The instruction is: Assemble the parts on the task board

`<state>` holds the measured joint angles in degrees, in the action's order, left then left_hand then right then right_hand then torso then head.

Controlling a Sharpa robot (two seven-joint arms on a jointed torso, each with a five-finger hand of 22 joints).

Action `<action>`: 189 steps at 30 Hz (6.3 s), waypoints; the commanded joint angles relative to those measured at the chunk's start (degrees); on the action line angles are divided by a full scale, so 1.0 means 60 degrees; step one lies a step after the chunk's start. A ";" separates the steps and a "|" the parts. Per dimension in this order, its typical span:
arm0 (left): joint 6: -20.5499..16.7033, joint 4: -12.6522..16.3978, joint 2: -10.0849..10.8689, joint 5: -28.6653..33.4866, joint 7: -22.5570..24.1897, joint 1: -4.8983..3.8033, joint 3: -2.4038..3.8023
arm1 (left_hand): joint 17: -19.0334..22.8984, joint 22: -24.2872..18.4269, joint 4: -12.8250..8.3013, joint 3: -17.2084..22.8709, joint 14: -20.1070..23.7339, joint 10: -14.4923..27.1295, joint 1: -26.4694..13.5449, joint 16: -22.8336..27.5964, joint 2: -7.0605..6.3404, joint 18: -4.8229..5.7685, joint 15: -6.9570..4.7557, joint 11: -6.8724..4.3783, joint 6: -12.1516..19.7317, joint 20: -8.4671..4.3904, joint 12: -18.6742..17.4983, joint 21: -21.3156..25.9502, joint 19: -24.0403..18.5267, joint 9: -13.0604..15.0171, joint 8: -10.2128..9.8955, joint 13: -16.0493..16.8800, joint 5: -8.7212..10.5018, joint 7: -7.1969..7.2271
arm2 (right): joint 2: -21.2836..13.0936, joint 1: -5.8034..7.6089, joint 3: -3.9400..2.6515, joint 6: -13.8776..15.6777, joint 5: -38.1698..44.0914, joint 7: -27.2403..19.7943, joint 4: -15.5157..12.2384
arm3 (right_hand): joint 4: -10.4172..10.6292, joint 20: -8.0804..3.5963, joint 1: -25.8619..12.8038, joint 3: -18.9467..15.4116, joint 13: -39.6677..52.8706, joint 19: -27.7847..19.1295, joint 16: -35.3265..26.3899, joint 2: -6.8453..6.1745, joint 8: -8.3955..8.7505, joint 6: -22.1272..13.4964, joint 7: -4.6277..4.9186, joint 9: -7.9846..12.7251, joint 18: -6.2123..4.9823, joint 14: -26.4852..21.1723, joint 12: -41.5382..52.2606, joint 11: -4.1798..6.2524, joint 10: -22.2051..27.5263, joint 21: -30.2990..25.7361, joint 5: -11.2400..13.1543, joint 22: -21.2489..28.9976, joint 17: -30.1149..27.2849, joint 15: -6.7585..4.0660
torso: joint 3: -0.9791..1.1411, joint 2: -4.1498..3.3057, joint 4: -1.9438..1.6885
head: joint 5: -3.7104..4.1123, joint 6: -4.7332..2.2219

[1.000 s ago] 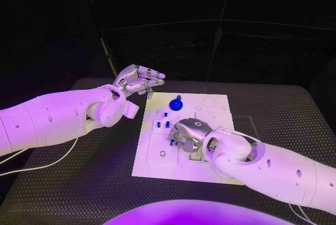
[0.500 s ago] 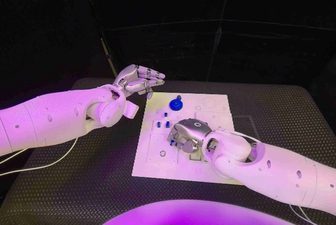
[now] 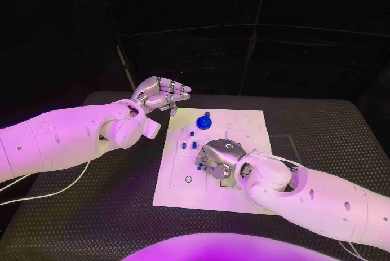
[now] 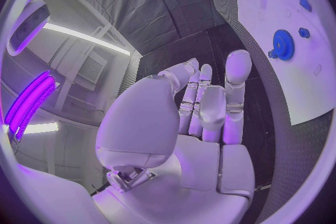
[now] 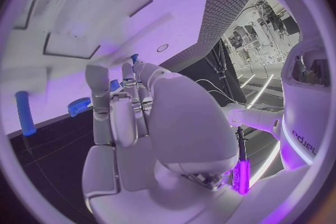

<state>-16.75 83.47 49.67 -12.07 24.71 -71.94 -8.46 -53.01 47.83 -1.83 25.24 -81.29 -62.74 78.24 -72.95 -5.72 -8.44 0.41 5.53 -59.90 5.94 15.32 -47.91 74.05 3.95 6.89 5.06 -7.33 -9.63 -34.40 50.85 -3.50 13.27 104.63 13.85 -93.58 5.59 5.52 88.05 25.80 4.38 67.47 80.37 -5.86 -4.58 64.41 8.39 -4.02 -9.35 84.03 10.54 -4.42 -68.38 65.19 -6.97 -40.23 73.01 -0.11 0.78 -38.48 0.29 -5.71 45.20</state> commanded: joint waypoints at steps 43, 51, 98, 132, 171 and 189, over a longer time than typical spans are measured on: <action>0.0150 -0.0052 -0.0059 0.0042 -0.0016 -0.0014 0.0005 | 0.0018 -0.0025 -0.0017 0.0009 0.0075 0.0169 -0.0092 0.0046 0.0011 -0.0135 0.0012 0.0013 0.0060 0.0026 0.0048 0.0053 -0.0087 -0.0011 -0.0017 -0.0011 0.0030 -0.0036 | 0.0118 0.0008 0.0244 -0.0053 0.0106 0.0030 0.0140 | 0.0016 0.0243 -0.1009 -0.0244 -0.0137 -0.0595 -0.0274 -0.0423 0.0183 -0.0835 0.0255 0.0061 -0.0049 0.0300 -0.0781 -0.0340 0.1275 -0.0593 -0.0156 0.0982 -0.0507 0.0241 | 0.0003 0.0000 0.0001 | 0.0008 0.0011; 0.0159 -0.0048 -0.0056 0.0042 -0.0024 -0.0013 0.0004 | 0.0018 -0.0025 -0.0017 0.0009 0.0075 0.0169 -0.0092 0.0046 0.0011 -0.0135 0.0012 0.0013 0.0060 0.0026 0.0048 0.0053 -0.0087 -0.0011 -0.0017 -0.0011 0.0030 -0.0036 | 0.0049 0.0006 0.0246 0.0677 0.0100 0.0034 0.0063 | -0.0065 0.0301 -0.1055 -0.0383 -0.0119 -0.0771 -0.0425 -0.0496 0.0179 -0.1327 0.0221 0.0058 -0.0114 0.0219 -0.0798 -0.0375 0.1721 -0.0840 -0.0143 0.1341 -0.0742 0.0275 | 0.0004 -0.0010 0.0004 | 0.0023 -0.0027; 0.0216 -0.0077 -0.0036 0.0042 -0.0032 -0.0009 -0.0009 | 0.0029 -0.0025 -0.0022 0.0011 0.0081 0.0200 -0.0097 0.0048 0.0013 -0.0134 0.0018 0.0020 0.0070 0.0031 0.0053 0.0057 -0.0091 -0.0012 -0.0018 -0.0013 0.0030 -0.0041 | -0.2307 0.0151 -0.1203 -0.0739 -0.0648 0.0493 -0.0657 | 0.0236 0.0267 -0.1087 -0.2373 -0.0078 -0.0426 -0.0378 -0.0409 0.0129 -0.1583 -0.0021 0.0015 -0.0105 0.0272 0.0083 -0.0314 0.2303 -0.1110 -0.0325 0.1555 -0.0641 0.0229 | -0.0016 -0.0014 -0.0012 | 0.0197 -0.0273; 0.0235 -0.0087 -0.0057 0.0042 -0.0028 -0.0008 -0.0009 | 0.0029 -0.0025 -0.0022 0.0011 0.0081 0.0200 -0.0097 0.0048 0.0013 -0.0134 0.0018 0.0020 0.0070 0.0031 0.0053 0.0057 -0.0091 -0.0012 -0.0018 -0.0013 0.0030 -0.0041 | -0.1829 0.0148 -0.1200 -0.0587 0.0012 0.0747 -0.0130 | -0.0326 -0.0014 0.0100 -0.0247 -0.0102 0.0043 -0.0079 0.0339 -0.0012 -0.0242 0.0079 -0.0015 0.0025 0.0417 0.0022 -0.0035 0.0212 -0.0485 0.0148 0.0705 -0.0219 -0.0039 | 0.0000 -0.0005 -0.0005 | 0.0173 -0.0211; 0.0236 -0.0056 -0.0057 0.0043 0.0004 0.0012 -0.0009 | 0.0013 -0.0026 -0.0032 0.0019 0.0081 0.0236 -0.0101 0.0034 0.0029 -0.0136 0.0024 0.0025 0.0079 0.0039 0.0074 0.0067 -0.0095 -0.0011 -0.0013 -0.0014 0.0028 -0.0044 | -0.1488 0.0148 -0.1340 0.0497 -0.0998 0.0062 -0.1870 | -0.0825 -0.0044 -0.0262 0.0619 -0.0040 0.0002 -0.0007 0.0026 0.0058 -0.0109 0.0101 0.0005 0.0062 0.0433 -0.0158 -0.0001 -0.0341 -0.0113 0.0128 0.0327 -0.0131 -0.0064 | -0.0010 -0.0017 0.0001 | 0.0026 -0.0175; 0.0231 -0.0031 -0.0194 0.0044 0.0033 0.0001 -0.0007 | 0.0013 -0.0026 -0.0032 0.0019 0.0081 0.0236 -0.0101 0.0034 0.0029 -0.0136 0.0024 0.0025 0.0079 0.0039 0.0074 0.0067 -0.0095 -0.0011 -0.0013 -0.0014 0.0028 -0.0044 | -0.0215 0.0038 -0.0106 0.0247 -0.0973 -0.0893 -0.0984 | -0.0853 -0.0027 -0.0370 0.0662 -0.0048 -0.0060 -0.0014 0.0013 0.0084 -0.0131 0.0117 0.0011 0.0049 0.0427 -0.0233 -0.0019 -0.0320 -0.0130 0.0120 0.0392 -0.0149 -0.0046 | 0.0003 -0.0008 0.0007 | -0.0219 -0.0021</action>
<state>-15.78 83.20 48.62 -12.02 24.33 -71.83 -8.56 -52.91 47.74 -1.83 25.24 -81.09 -61.72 78.24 -72.95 -5.73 -8.41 0.62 5.74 -59.70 6.13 15.54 -47.80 73.85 3.96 6.89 5.06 -7.33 -9.83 -35.86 51.02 -4.15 15.07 98.95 10.70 -99.69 0.37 5.53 86.06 29.45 4.05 67.48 80.01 -6.17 -4.43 63.52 8.93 -4.04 -9.36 84.03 9.35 -7.06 -67.37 64.29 -6.20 -37.97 72.12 -0.11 0.74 -38.58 0.25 -6.93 44.99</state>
